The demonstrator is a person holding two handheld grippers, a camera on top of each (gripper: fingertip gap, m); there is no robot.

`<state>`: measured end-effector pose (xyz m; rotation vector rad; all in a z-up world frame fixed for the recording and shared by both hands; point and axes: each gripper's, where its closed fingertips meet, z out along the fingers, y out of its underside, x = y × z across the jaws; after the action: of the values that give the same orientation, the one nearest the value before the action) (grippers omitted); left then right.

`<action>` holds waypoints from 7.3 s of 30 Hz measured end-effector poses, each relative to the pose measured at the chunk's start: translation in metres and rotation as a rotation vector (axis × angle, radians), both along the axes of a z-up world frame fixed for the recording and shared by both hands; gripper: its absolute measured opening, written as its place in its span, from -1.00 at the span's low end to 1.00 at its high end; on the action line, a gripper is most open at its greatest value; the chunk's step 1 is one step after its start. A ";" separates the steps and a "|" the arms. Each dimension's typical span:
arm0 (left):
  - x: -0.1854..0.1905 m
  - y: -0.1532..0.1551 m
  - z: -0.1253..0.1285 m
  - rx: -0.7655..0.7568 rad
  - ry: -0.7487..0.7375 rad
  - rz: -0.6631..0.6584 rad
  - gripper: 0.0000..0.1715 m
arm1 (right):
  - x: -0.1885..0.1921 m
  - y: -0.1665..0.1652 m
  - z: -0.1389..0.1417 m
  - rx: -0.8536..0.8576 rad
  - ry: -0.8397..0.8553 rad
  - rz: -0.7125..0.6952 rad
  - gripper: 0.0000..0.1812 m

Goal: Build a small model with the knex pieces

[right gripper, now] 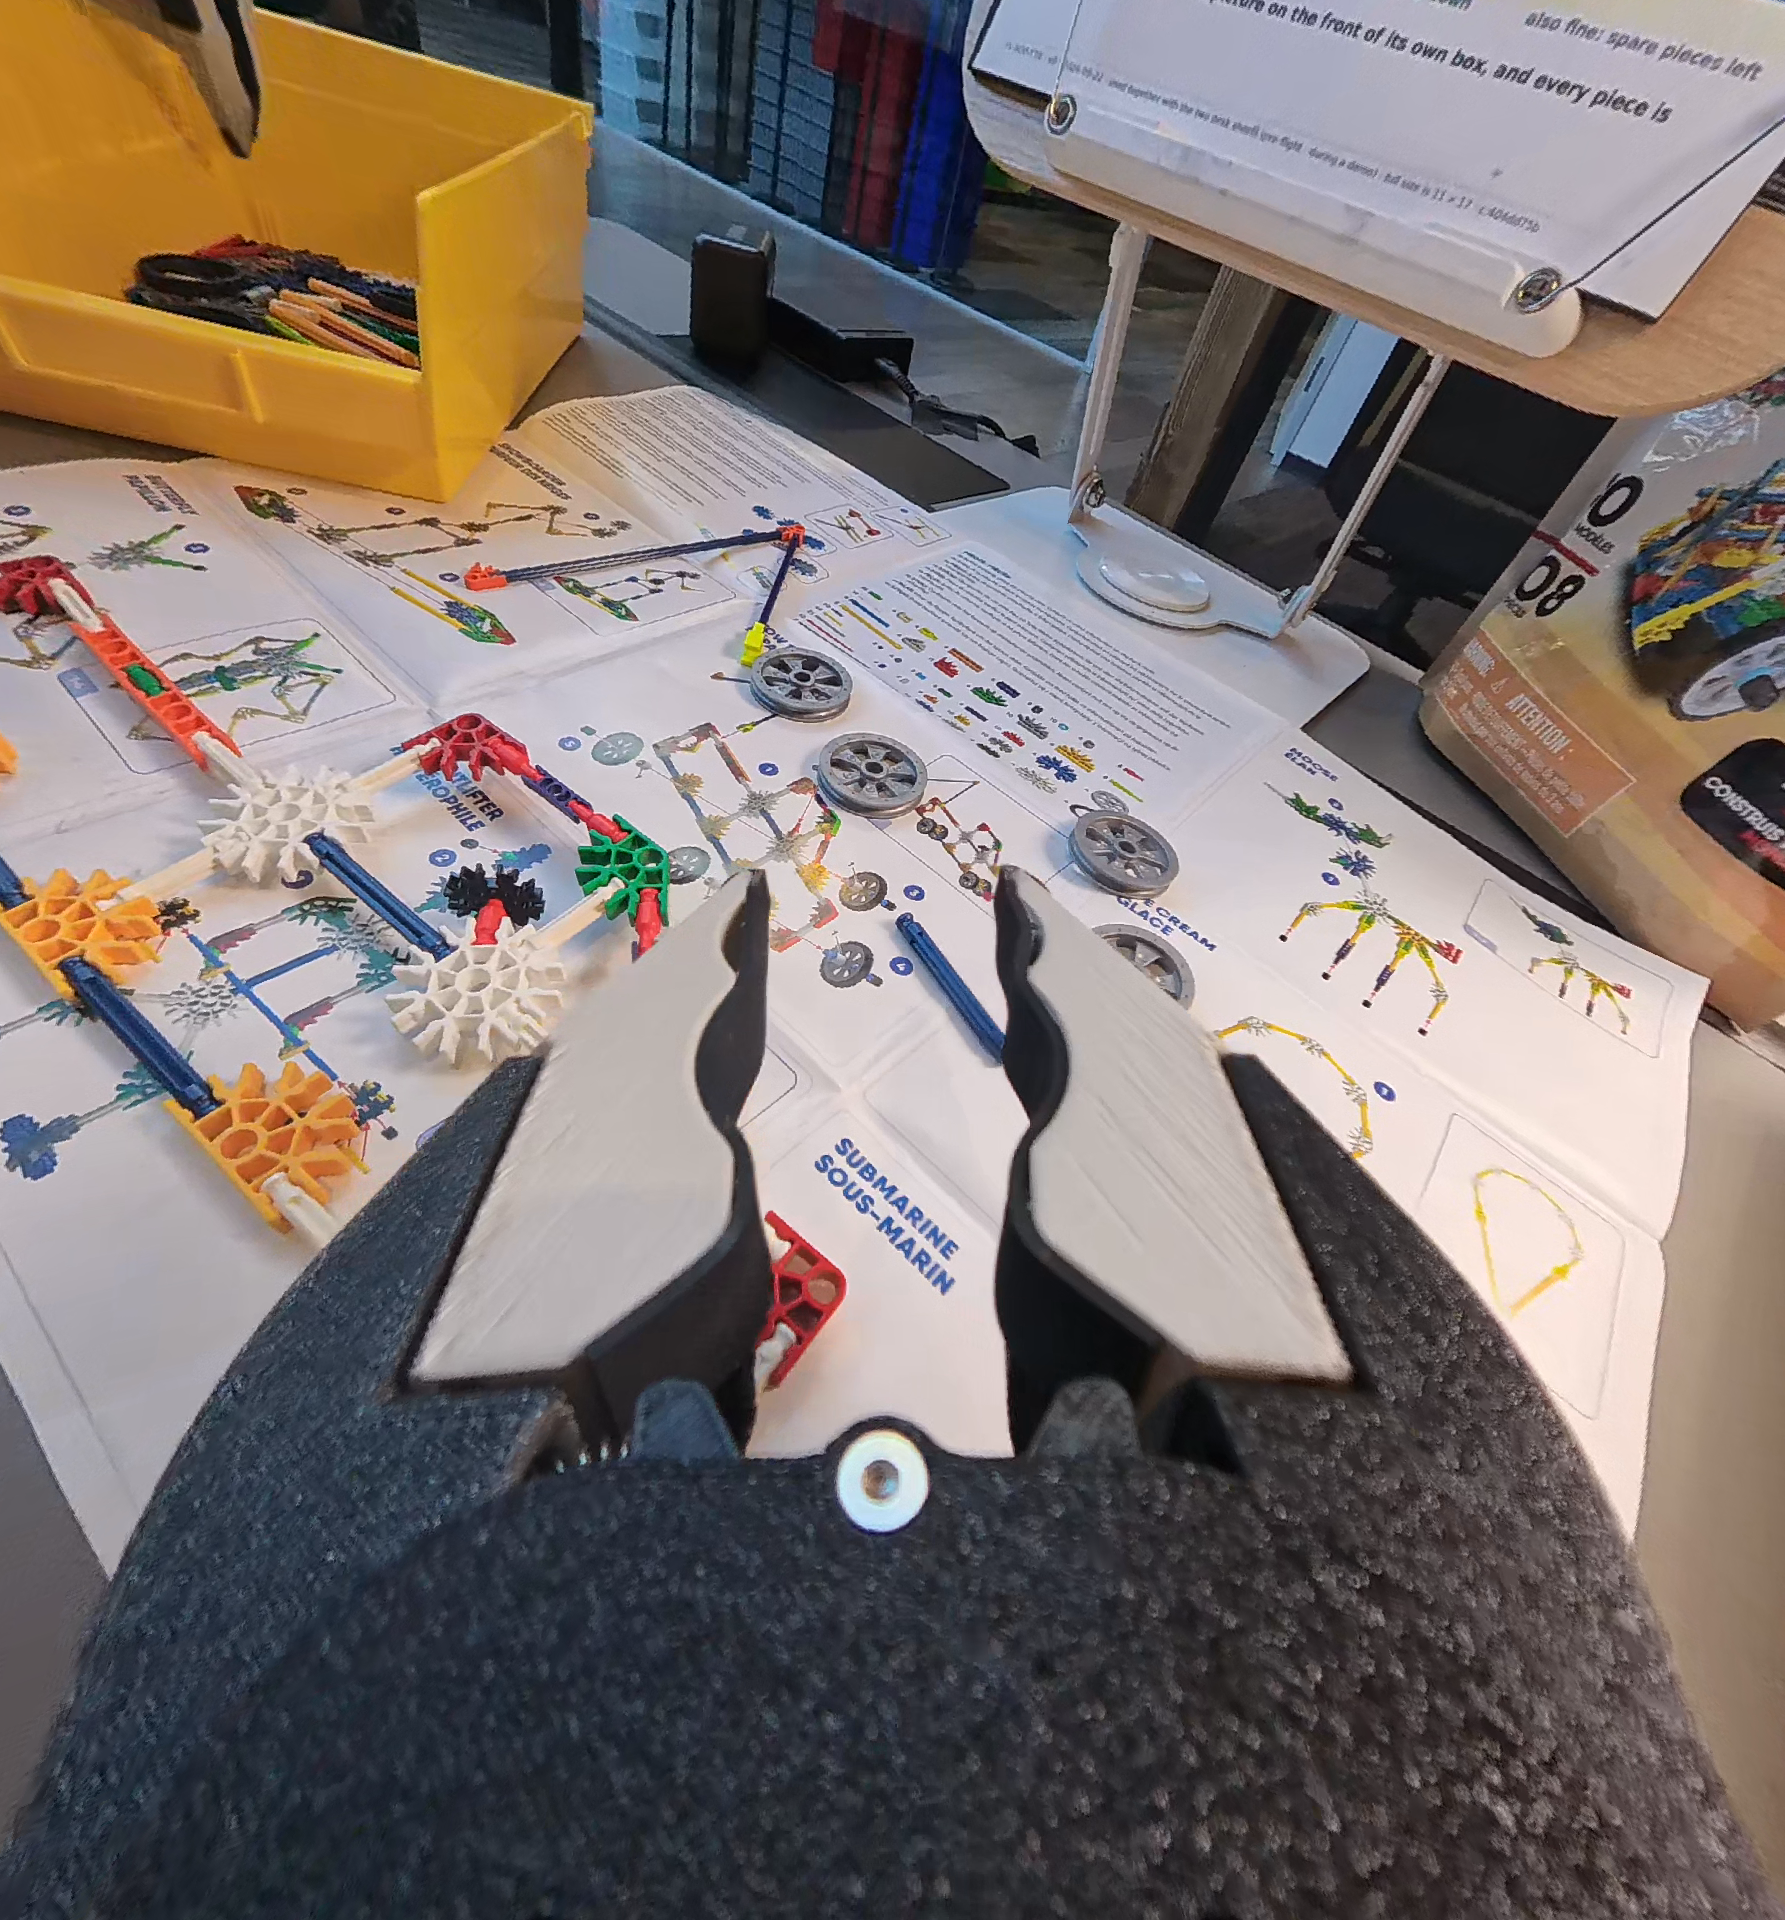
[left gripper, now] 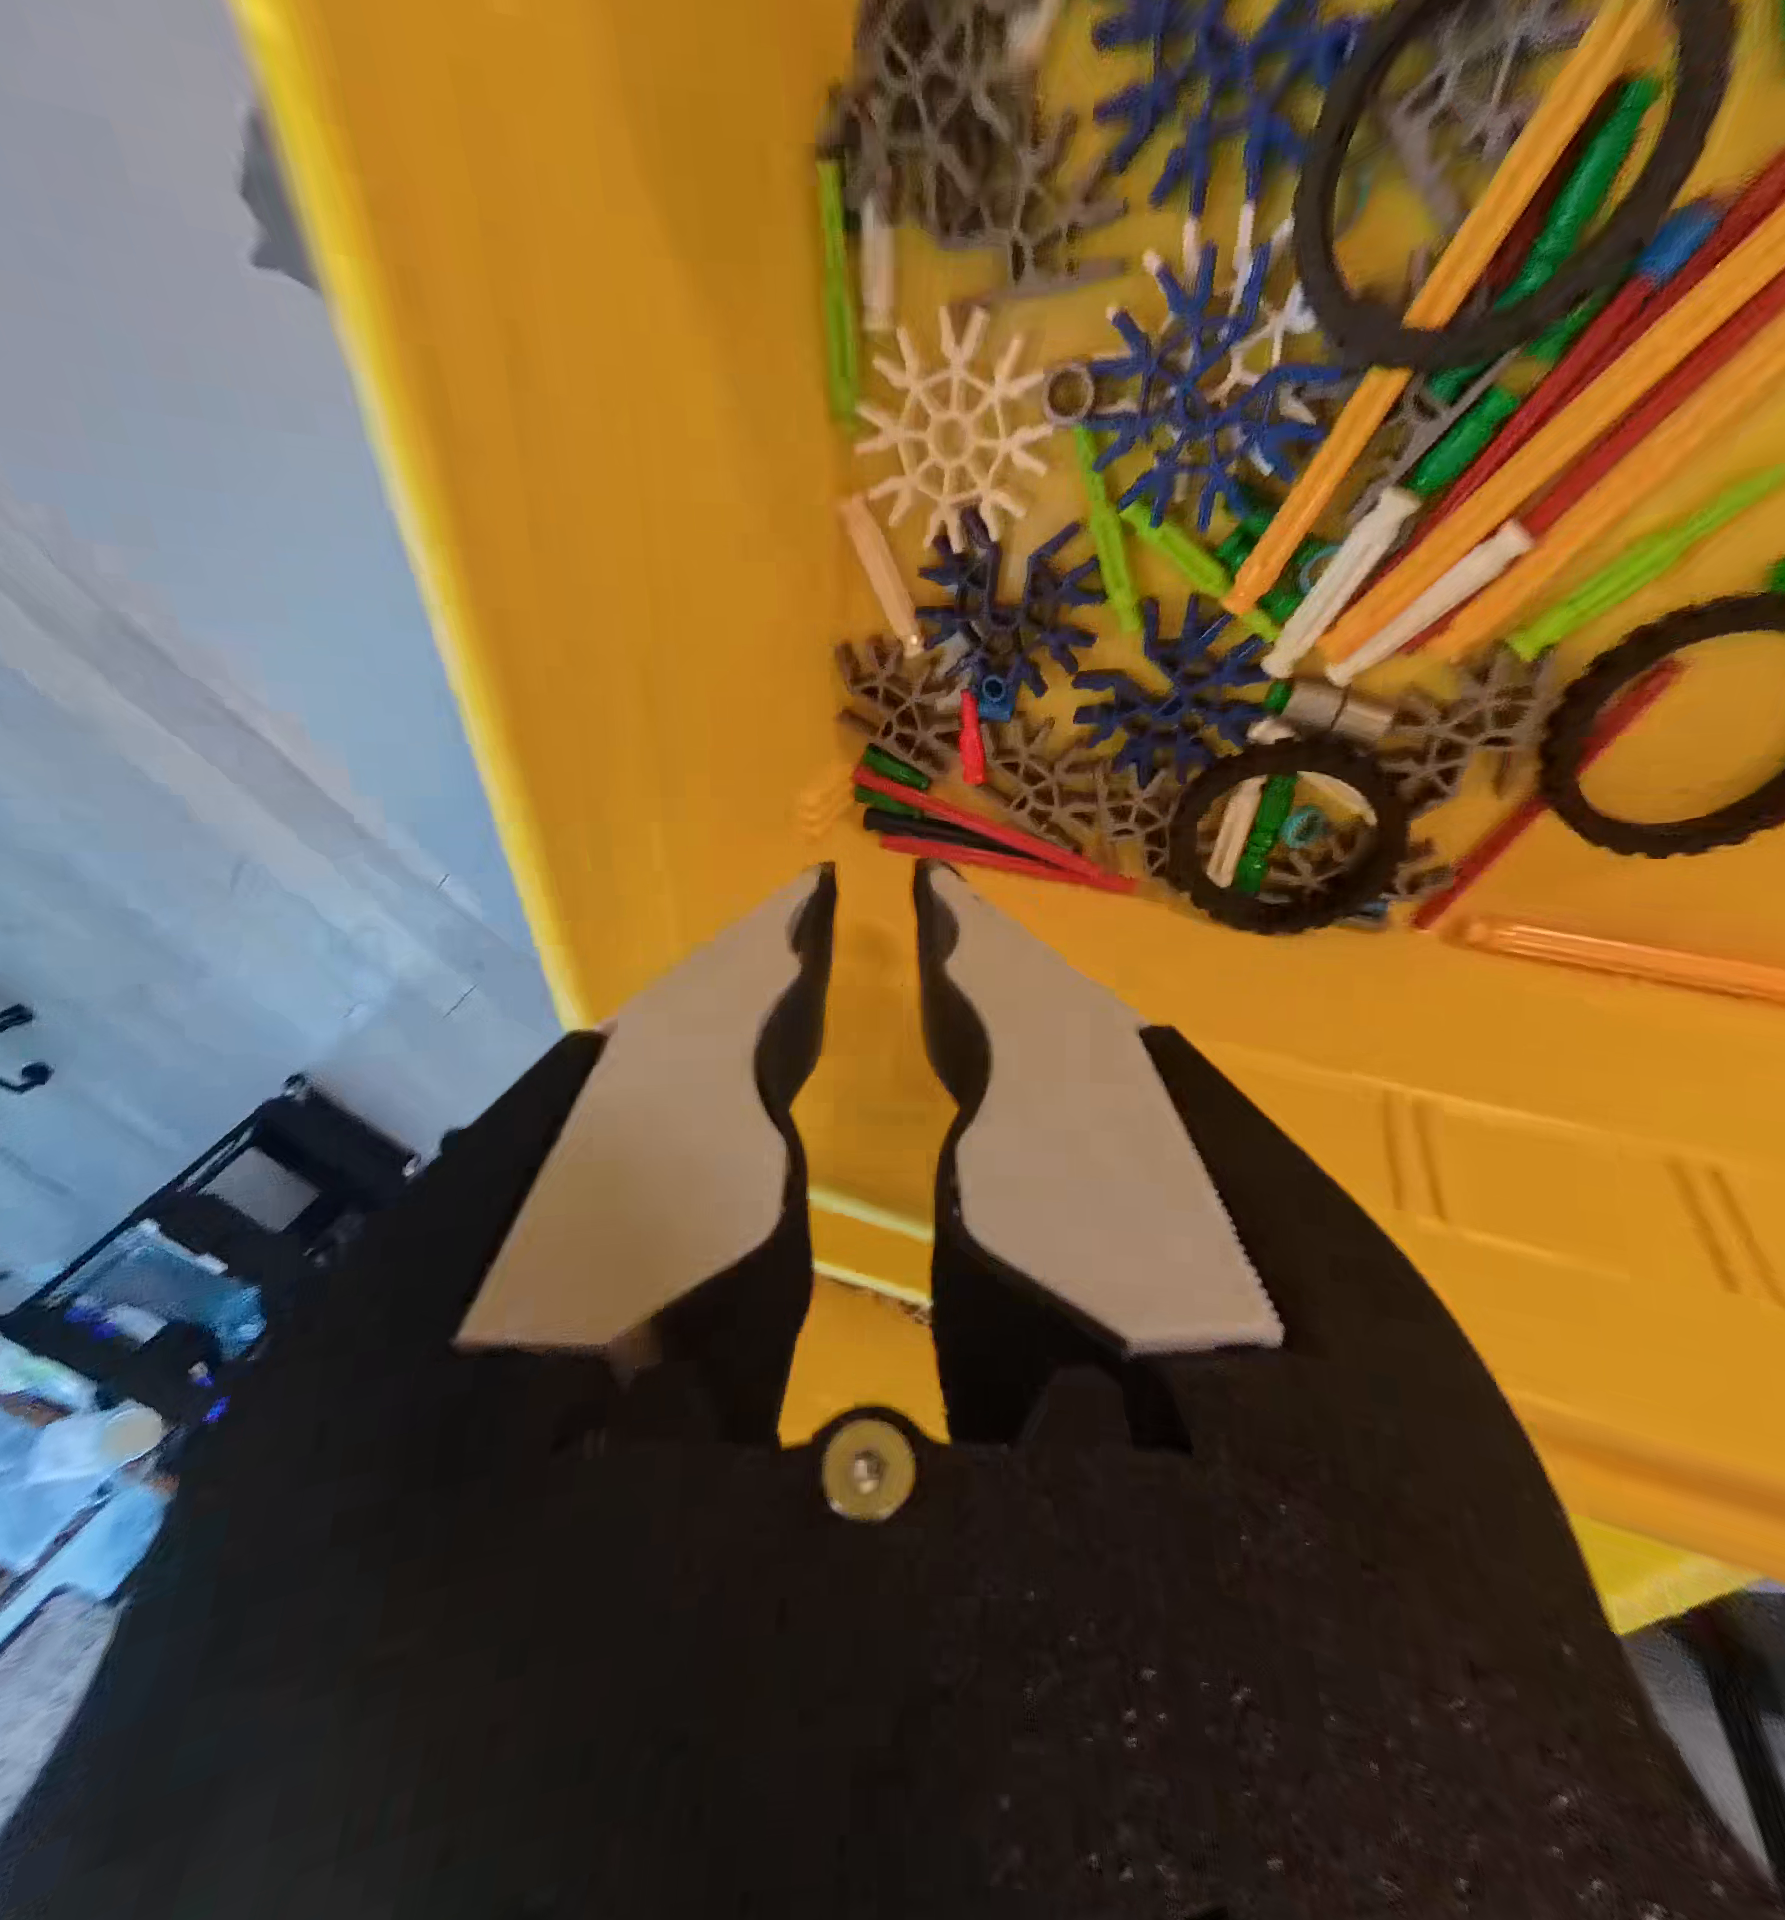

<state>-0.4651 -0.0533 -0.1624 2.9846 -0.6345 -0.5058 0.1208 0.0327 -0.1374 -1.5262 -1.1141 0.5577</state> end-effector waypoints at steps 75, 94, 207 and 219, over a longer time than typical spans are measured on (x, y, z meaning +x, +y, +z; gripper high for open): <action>0.509 0.014 -0.003 0.150 -0.715 -0.905 -0.97 | -0.031 -0.071 0.013 -0.039 -0.001 0.337 -0.64; 0.511 0.099 -0.009 0.261 -0.717 -0.784 -0.78 | 0.010 -0.011 -0.008 -0.027 -0.063 0.072 -0.66; 0.468 -0.045 0.138 0.653 -1.423 -0.805 -0.95 | -0.106 -0.071 0.085 0.113 0.203 0.468 -0.04; 0.425 -0.007 0.122 0.769 -1.066 -0.653 -0.76 | -0.088 -0.026 0.037 0.179 -0.146 0.298 -0.51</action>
<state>-0.0406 -0.0598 -0.0407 3.4659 -1.8372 1.2513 0.0331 0.0067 -0.1002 -1.2696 -1.4780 0.5361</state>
